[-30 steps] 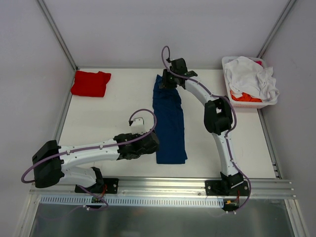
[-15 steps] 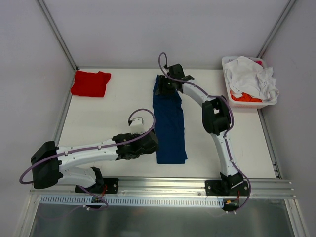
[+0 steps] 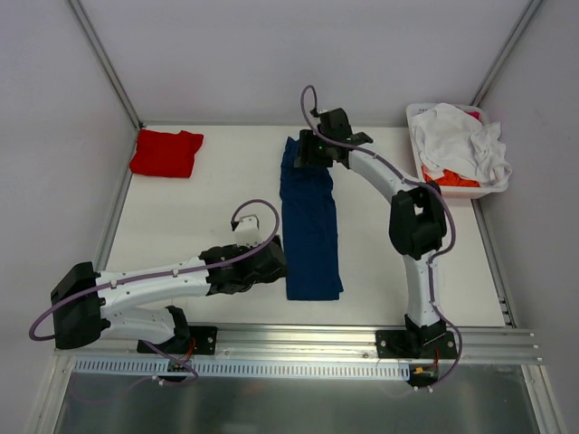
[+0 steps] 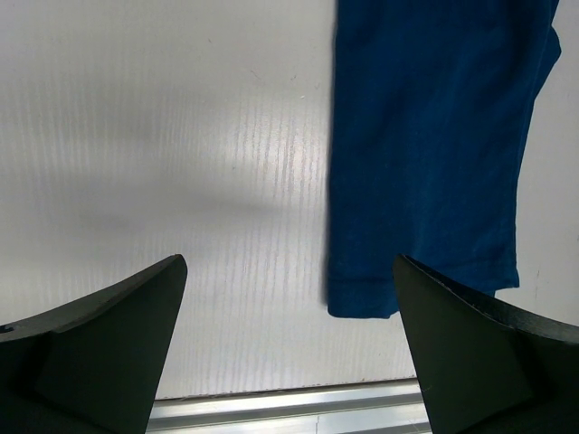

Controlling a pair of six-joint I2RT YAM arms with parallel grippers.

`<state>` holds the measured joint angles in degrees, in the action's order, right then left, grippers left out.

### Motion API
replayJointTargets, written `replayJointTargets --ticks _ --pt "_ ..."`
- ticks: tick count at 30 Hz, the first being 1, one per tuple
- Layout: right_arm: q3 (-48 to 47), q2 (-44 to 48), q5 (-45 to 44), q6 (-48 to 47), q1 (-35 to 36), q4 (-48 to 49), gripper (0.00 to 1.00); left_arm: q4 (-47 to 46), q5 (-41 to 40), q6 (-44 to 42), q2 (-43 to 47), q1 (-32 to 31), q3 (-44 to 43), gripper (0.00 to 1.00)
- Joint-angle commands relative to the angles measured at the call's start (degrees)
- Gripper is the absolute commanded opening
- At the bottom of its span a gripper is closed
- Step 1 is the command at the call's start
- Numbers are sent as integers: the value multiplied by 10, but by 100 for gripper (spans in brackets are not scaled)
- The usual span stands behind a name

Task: Fold and stack the t-shirts
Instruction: Fold the tshirt

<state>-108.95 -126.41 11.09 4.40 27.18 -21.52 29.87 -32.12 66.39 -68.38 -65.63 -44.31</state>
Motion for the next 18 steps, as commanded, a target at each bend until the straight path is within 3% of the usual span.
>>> replayJointTargets --ticks 1,8,13,18 --pt "16 113 -32 -25 -5 4 57 5 -17 -10 1 -3 -4 99" --pt "141 231 -75 -25 -2 -13 57 5 -12 -9 -11 -2 -1 99" --pt "356 359 -99 9 4 38 57 5 6 6 -37 -2 9 99" --pt "490 457 -107 36 23 65 57 4 19 29 -52 -2 21 99"
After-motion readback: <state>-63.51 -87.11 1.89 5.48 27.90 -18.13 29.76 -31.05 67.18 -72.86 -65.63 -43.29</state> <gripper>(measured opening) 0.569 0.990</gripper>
